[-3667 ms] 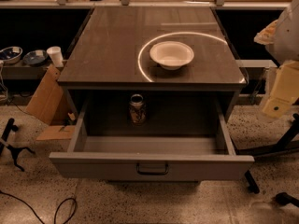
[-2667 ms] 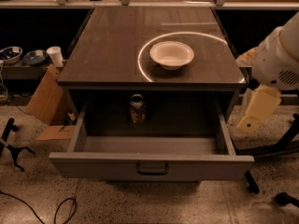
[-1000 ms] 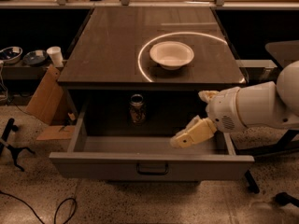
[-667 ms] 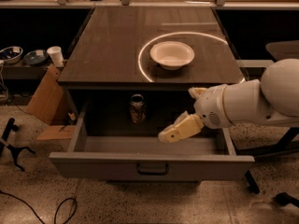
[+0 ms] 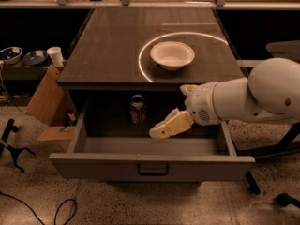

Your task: Pick orange can from top drawer and place on counter

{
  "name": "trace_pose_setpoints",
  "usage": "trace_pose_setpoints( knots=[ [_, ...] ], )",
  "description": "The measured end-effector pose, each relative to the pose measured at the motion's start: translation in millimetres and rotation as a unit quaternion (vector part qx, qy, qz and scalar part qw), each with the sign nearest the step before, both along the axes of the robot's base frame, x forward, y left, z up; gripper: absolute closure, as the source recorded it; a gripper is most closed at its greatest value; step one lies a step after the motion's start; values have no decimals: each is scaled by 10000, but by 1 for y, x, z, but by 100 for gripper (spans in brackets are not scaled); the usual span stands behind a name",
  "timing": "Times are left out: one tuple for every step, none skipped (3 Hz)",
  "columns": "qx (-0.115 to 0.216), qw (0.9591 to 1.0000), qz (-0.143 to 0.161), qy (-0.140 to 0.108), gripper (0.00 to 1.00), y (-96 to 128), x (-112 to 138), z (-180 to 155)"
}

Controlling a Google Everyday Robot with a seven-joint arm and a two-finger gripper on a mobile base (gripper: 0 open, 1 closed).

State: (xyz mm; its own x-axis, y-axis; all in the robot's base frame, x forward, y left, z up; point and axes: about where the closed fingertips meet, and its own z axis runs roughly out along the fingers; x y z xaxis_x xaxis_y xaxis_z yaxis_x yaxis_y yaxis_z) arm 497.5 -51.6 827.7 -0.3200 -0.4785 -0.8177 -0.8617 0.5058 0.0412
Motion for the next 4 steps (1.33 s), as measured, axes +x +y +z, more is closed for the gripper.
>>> trace_pose_setpoints(
  knots=[
    [55,9999,31,124,0,6,2,-10],
    [248,9991,54,348,0,19,5,-36],
    [451,9976,27,519,0,31,10,-59],
    [751,9953,-76,610,0,42,10,-80]
  ],
)
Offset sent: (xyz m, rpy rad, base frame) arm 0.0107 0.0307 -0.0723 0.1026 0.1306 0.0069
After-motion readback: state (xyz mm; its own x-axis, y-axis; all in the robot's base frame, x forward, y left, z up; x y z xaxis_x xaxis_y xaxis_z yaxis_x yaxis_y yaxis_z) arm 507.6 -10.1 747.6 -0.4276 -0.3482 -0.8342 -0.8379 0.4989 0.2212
